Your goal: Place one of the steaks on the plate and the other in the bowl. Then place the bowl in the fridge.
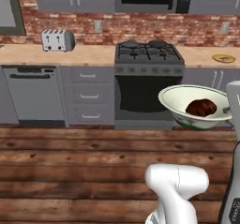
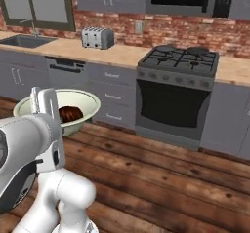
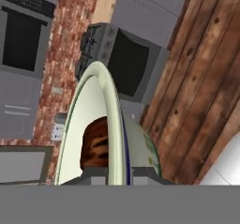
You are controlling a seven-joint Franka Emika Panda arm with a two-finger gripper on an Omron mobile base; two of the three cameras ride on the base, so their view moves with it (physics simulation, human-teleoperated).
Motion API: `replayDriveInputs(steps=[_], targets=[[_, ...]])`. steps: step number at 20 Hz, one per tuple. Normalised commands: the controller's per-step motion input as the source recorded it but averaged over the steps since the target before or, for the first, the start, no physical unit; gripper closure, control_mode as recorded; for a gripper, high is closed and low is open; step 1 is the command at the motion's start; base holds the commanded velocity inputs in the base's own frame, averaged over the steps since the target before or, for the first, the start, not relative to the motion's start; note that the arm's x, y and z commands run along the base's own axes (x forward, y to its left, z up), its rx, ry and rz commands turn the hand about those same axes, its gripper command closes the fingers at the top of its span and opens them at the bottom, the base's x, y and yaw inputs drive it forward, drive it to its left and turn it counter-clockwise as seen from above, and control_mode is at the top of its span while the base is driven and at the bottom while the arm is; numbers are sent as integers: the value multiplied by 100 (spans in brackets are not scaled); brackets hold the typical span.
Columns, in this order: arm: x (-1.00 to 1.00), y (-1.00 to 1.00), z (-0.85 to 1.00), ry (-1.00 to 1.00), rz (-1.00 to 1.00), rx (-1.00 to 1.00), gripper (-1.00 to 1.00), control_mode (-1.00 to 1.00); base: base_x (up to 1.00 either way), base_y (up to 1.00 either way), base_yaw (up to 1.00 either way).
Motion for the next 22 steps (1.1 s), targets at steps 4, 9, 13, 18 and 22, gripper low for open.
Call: replayDriveInputs(steps=[4, 9, 13, 18, 22], targets=[[0, 0, 0, 0, 0, 0, 100, 100, -70, 100, 39], [0, 0, 0, 0, 0, 0, 100, 100, -55, 100, 47], [0, 0, 0, 0, 0, 0, 100, 100, 57, 100, 22], [0, 0, 0, 0, 0, 0, 100, 100, 100, 100, 0], [0, 0, 0, 0, 0, 0, 100, 100, 100, 100, 0]])
